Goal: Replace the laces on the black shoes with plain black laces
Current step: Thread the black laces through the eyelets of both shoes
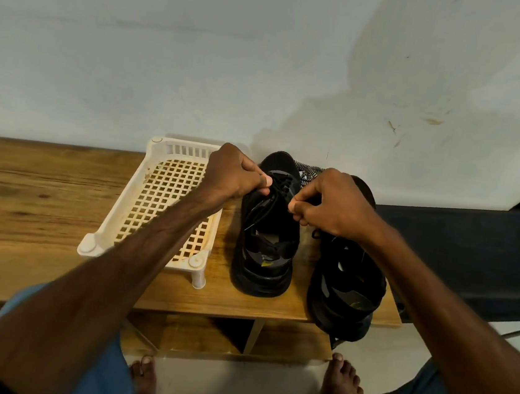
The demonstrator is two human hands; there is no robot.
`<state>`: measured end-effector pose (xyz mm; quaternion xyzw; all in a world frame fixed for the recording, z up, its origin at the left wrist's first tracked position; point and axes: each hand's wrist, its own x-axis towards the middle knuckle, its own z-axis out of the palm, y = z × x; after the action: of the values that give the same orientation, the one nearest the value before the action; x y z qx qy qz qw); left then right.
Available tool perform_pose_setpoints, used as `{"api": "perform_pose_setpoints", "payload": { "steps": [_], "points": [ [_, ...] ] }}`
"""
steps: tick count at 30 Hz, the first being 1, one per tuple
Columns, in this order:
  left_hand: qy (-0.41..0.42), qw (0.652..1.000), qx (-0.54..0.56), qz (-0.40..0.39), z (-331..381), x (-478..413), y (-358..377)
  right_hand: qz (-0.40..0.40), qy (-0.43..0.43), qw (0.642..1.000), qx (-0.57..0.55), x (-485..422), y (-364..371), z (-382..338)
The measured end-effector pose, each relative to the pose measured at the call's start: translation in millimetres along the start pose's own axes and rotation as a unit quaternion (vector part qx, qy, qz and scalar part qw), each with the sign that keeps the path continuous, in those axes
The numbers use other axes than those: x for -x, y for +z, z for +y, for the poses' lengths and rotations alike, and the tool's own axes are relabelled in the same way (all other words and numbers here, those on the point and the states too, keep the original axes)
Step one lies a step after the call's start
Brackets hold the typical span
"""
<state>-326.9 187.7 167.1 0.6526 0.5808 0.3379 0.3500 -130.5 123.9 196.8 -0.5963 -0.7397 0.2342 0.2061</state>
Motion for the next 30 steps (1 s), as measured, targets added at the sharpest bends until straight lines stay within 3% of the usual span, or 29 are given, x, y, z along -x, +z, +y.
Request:
{"api": "perform_pose_setpoints", "payload": {
  "steps": [7, 14, 30],
  "points": [
    [-0.015, 0.994, 0.047, -0.098, -2, 6, -11, -0.009, 0.031, 0.995, -0.089, 7, 0, 12],
    [-0.015, 0.993, 0.022, -0.116, 0, 4, -14, 0.036, -0.016, 0.998, -0.047, 1, 5, 5],
    [-0.041, 0.998, 0.037, -0.010, 10, 9, 6, 0.118, 0.025, 0.993, -0.001, 1, 13, 3]
  ]
}}
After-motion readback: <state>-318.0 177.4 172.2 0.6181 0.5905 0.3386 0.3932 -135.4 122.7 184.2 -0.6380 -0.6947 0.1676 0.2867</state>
